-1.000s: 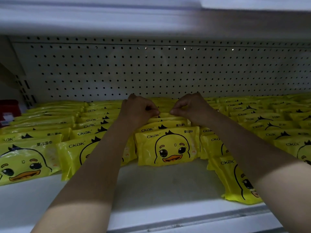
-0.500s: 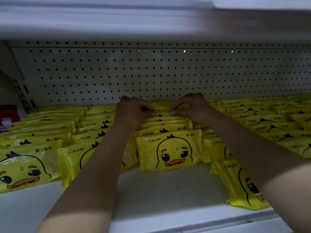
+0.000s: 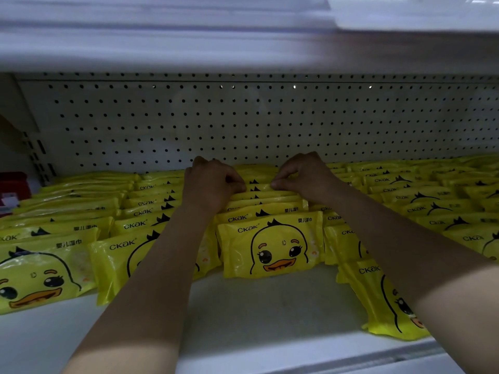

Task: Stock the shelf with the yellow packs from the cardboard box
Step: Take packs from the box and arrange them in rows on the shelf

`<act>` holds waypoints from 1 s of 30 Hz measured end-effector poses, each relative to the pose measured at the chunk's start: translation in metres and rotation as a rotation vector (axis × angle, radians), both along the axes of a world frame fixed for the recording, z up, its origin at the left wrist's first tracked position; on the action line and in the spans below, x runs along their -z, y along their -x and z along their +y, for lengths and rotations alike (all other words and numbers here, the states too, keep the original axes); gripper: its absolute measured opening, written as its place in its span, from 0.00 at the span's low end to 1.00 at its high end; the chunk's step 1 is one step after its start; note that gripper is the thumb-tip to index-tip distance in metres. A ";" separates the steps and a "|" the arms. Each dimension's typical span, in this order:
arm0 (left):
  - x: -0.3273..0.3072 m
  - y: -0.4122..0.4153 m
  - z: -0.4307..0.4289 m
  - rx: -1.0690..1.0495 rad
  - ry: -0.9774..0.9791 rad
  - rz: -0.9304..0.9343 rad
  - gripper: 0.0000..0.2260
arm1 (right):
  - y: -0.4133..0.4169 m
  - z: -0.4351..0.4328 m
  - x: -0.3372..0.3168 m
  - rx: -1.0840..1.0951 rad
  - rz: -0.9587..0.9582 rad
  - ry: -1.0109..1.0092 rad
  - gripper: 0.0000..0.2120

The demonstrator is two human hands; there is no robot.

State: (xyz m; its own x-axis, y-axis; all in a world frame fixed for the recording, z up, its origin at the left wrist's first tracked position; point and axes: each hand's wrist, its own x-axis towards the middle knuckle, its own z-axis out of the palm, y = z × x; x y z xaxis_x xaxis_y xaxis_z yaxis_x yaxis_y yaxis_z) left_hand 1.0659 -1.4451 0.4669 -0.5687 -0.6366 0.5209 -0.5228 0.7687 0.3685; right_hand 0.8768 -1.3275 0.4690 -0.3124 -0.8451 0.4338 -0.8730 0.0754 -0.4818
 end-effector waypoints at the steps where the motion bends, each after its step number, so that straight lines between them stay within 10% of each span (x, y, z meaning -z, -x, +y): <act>1: -0.001 0.000 0.000 -0.008 0.002 -0.020 0.06 | 0.002 -0.001 0.002 -0.013 -0.007 -0.001 0.09; 9: 0.002 0.003 -0.023 0.078 -0.069 0.078 0.04 | 0.009 0.002 -0.002 -0.102 -0.187 0.069 0.03; 30: -0.018 0.028 -0.039 0.152 -0.043 -0.248 0.03 | 0.008 -0.038 -0.010 0.053 0.194 -0.151 0.11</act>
State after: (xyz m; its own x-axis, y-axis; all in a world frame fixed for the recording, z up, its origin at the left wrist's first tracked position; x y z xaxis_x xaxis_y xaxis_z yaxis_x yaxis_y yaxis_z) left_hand 1.0380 -1.4845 0.4852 -0.7658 -0.5530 0.3284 -0.4814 0.8314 0.2775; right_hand 0.8690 -1.3658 0.4787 -0.2814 -0.8894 0.3602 -0.9410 0.1823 -0.2850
